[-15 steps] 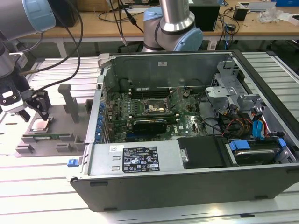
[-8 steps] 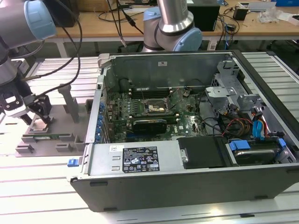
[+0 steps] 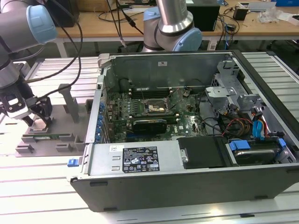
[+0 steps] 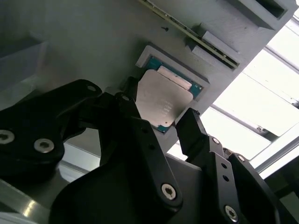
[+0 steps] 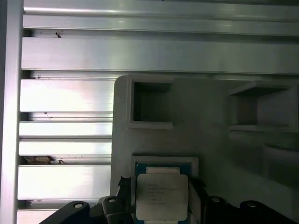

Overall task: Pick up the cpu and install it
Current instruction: 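Pick up the cpu and move it towards the insertion slot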

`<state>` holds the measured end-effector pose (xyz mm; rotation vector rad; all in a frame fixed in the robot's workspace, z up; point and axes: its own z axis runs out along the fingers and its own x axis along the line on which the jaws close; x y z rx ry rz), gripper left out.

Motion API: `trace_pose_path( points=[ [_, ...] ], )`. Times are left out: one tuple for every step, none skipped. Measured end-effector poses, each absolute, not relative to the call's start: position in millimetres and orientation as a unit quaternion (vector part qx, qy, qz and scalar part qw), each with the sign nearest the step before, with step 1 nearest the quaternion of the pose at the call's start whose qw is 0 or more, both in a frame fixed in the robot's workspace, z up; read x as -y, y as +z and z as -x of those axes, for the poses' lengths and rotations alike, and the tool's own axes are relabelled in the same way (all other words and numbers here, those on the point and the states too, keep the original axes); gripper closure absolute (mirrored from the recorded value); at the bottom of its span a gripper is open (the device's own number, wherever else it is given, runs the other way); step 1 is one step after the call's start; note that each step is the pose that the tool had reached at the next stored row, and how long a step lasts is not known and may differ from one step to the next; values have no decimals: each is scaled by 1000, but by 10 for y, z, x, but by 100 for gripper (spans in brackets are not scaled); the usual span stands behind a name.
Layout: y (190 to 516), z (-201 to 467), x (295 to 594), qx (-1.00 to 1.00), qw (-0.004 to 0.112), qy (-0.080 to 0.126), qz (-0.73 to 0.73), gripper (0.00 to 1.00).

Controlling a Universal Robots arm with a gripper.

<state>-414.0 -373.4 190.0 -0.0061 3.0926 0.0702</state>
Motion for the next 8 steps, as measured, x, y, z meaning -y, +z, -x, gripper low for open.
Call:
trace_pose_path(
  points=[
    [1897, 4140, 3734, -999, 24, 22, 2, 40],
    [1894, 4140, 3734, -999, 24, 22, 2, 40],
    [1890, 4140, 3734, -999, 24, 21, 2, 40],
    [1887, 4140, 3734, -999, 24, 21, 2, 40],
    [1884, 4140, 3734, -1000, 24, 20, 2, 40],
    [1884, 4140, 3733, -1000, 24, 20, 2, 40],
    [1884, 4140, 3733, -1000, 24, 20, 2, 40],
    [1883, 4140, 3734, -1000, 24, 20, 2, 40]
  ],
)
